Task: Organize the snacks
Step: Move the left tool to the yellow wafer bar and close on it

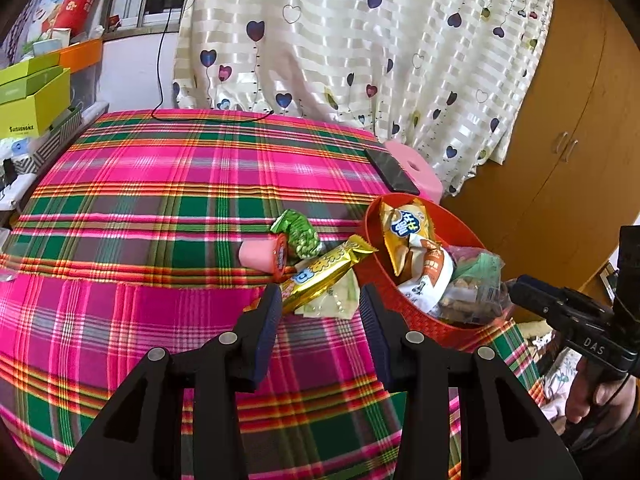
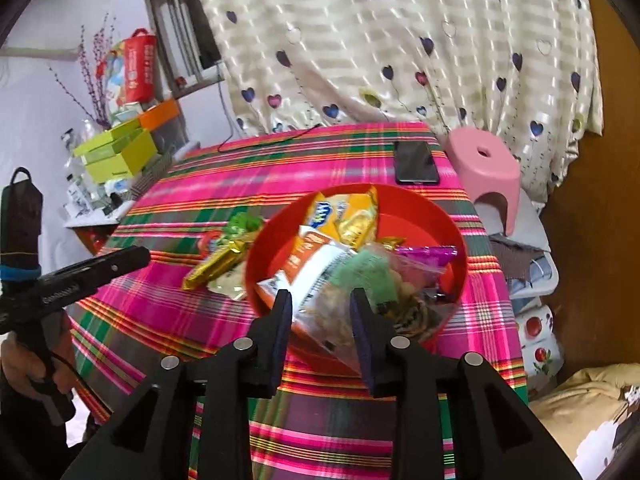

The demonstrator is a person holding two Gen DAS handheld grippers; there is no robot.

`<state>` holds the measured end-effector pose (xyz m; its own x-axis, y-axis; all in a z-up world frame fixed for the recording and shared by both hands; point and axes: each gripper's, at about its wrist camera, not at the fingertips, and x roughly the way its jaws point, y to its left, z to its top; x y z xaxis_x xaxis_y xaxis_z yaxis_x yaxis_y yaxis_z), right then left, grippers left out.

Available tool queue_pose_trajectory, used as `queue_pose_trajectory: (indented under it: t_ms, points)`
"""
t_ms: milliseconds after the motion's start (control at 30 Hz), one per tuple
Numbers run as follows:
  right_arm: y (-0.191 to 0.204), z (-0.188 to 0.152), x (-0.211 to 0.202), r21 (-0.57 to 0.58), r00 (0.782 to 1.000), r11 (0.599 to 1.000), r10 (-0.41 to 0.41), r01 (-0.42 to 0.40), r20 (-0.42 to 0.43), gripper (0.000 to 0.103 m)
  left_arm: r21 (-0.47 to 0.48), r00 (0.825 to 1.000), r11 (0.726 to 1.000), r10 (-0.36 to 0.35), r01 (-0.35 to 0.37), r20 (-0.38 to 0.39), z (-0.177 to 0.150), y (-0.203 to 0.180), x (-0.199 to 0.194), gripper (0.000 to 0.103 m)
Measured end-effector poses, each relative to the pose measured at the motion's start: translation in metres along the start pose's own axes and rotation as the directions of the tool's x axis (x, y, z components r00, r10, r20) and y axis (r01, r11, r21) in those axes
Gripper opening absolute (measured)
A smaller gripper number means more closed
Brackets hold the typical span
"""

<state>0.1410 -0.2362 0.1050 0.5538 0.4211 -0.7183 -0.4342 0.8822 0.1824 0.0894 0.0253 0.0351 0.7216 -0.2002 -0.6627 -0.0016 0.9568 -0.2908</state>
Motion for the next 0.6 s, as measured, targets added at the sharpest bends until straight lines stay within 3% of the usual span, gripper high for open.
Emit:
queue_pose_trajectory:
  t_ms: [600]
  points:
    - [0.030,0.009,0.020,-0.039,0.998,0.997,0.062,-0.063,-0.025,0.033,0.056,0.998,0.998,-0.003,0.007,-0.062,0.004,0.005,0.037,0.042]
